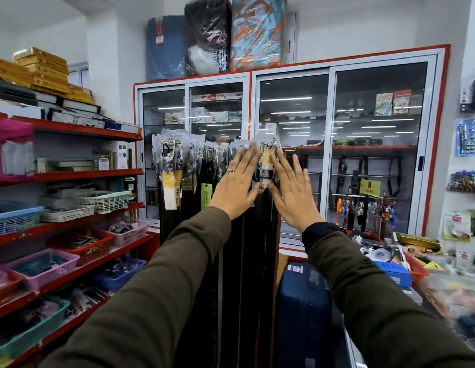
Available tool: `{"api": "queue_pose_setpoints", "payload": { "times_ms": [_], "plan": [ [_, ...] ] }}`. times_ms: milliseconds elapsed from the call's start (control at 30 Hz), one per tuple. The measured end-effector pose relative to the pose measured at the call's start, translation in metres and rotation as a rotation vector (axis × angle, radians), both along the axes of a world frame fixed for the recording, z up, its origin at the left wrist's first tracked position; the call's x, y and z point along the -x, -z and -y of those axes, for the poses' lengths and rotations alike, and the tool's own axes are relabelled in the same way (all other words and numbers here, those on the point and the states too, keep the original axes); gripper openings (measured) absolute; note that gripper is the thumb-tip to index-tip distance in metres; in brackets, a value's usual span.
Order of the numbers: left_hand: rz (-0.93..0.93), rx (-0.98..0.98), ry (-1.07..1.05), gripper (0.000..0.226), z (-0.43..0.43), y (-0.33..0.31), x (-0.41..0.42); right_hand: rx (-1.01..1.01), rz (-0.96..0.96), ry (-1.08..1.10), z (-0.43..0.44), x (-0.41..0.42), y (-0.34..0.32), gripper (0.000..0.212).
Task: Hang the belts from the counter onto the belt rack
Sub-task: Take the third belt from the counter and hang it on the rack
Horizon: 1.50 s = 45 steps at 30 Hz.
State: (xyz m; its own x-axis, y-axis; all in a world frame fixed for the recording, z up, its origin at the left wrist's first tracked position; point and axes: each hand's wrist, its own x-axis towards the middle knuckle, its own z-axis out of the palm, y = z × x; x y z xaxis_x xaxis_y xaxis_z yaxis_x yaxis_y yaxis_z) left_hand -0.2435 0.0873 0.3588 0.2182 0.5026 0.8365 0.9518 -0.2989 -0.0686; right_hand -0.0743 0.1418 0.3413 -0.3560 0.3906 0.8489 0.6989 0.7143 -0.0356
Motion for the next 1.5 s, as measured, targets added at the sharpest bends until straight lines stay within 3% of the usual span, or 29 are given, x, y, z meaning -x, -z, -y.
{"api": "queue_pose_setpoints", "payload": {
  "times_ms": [233,333,533,800,1067,1300,1500],
  "plan": [
    [-0.038,0.083,-0.193,0.081,-0.012,0.007,0.009,0.007,0.08,0.022,-0.016,0.012,-0.001,0.069],
    [-0.043,0.064,-0.234,0.079,-0.008,0.009,0.01,0.031,0.019,0.006,-0.011,0.016,0.003,0.07],
    [-0.039,-0.071,-0.262,0.069,0.017,0.017,0.036,-0.074,-0.149,-0.035,0.01,0.037,0.023,0.065],
    [0.101,-0.264,-0.255,0.064,0.067,0.023,0.124,-0.162,-0.085,-0.163,0.048,0.119,0.01,0.062],
    [0.133,-0.087,-0.219,0.068,0.071,0.02,0.172,-0.115,0.085,-0.119,0.054,0.192,0.003,0.066],
    [0.12,0.039,-0.238,0.067,0.042,0.015,0.171,-0.041,0.091,-0.018,0.031,0.199,0.006,0.067],
    [0.168,0.001,-0.241,0.07,0.037,0.025,0.163,-0.025,0.112,-0.019,0.036,0.191,0.01,0.064]
  ]
}}
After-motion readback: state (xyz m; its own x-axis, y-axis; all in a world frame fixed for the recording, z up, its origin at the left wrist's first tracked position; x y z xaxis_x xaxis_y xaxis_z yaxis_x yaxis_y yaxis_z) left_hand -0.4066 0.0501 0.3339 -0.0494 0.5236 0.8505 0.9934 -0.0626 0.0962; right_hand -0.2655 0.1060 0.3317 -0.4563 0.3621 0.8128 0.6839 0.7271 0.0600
